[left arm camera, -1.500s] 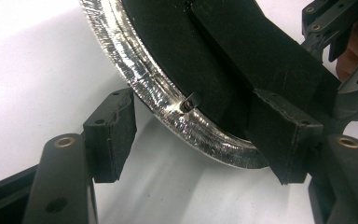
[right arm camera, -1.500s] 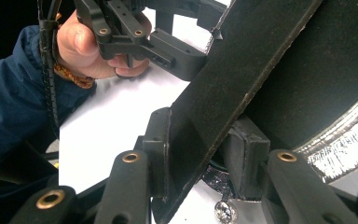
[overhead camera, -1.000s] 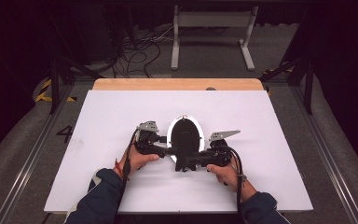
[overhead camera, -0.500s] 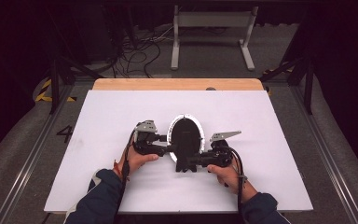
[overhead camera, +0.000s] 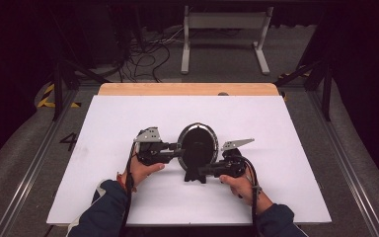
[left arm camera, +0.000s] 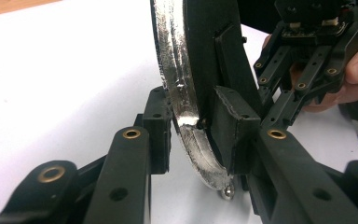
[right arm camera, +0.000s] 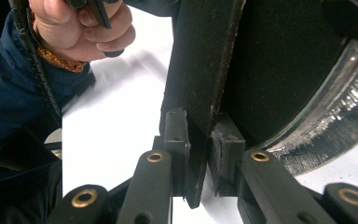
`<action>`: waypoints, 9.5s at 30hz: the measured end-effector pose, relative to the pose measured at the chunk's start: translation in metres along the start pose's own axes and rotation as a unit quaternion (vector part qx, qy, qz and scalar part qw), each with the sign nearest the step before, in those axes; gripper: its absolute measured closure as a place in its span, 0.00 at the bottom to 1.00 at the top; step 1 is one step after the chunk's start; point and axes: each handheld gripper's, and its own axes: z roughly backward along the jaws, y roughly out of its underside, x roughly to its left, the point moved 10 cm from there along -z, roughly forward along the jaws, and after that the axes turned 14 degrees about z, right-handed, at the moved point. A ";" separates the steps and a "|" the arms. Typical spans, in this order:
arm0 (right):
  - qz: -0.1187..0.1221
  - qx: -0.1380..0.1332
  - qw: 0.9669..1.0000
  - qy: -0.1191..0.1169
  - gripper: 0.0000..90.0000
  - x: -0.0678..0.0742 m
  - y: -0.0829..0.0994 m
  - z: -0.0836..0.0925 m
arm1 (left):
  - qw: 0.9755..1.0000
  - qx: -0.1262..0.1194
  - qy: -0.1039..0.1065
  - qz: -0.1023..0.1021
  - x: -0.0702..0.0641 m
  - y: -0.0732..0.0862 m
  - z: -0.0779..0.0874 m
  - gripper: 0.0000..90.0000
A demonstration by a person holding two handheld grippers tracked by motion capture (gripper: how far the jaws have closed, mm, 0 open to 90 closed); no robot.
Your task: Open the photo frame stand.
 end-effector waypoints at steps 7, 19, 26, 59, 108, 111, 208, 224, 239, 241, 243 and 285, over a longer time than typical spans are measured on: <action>0.004 0.001 1.000 0.006 0.88 -0.001 0.000 0.002 | 0.999 0.017 0.029 0.014 -0.001 0.007 -0.005 0.73; 0.007 -0.002 1.000 0.014 0.87 -0.004 0.000 0.002 | 0.998 0.052 0.018 0.008 -0.003 0.016 -0.018 0.73; 0.008 -0.007 1.000 0.015 0.86 -0.003 -0.002 0.005 | 0.998 0.053 -0.013 -0.029 -0.003 0.012 -0.014 0.74; 0.008 -0.012 1.000 0.027 0.83 -0.002 -0.006 0.018 | 0.988 0.001 -0.114 -0.100 0.002 0.008 -0.010 0.82; 0.099 -0.034 0.978 0.180 0.98 0.008 -0.017 0.049 | 0.978 0.043 -0.174 -0.108 0.017 0.021 -0.025 0.76; 0.116 -0.052 0.975 0.184 1.00 0.022 -0.025 0.045 | 0.979 0.042 -0.171 -0.106 0.017 0.022 -0.026 0.76; 0.079 0.021 0.969 0.232 1.00 -0.001 0.013 -0.001 | 0.980 0.027 -0.128 -0.150 -0.015 0.012 -0.019 0.84; 0.077 0.029 0.969 0.232 1.00 -0.003 0.016 -0.002 | 0.981 0.039 -0.131 -0.137 -0.003 0.017 -0.029 0.73; 0.075 0.018 0.967 0.241 1.00 -0.002 0.012 0.007 | 0.981 0.010 -0.138 -0.135 -0.009 0.014 -0.032 0.81; 0.080 0.016 0.967 0.241 1.00 -0.001 0.010 0.009 | 0.979 0.015 -0.148 -0.138 -0.012 0.015 -0.032 0.81; 0.082 0.014 0.967 0.241 1.00 -0.001 0.009 0.014 | 0.977 0.026 -0.145 -0.156 -0.019 0.017 -0.031 0.81; 0.093 0.067 0.969 0.220 1.00 -0.015 0.028 0.021 | 0.977 0.028 -0.147 -0.150 -0.036 0.021 -0.037 0.77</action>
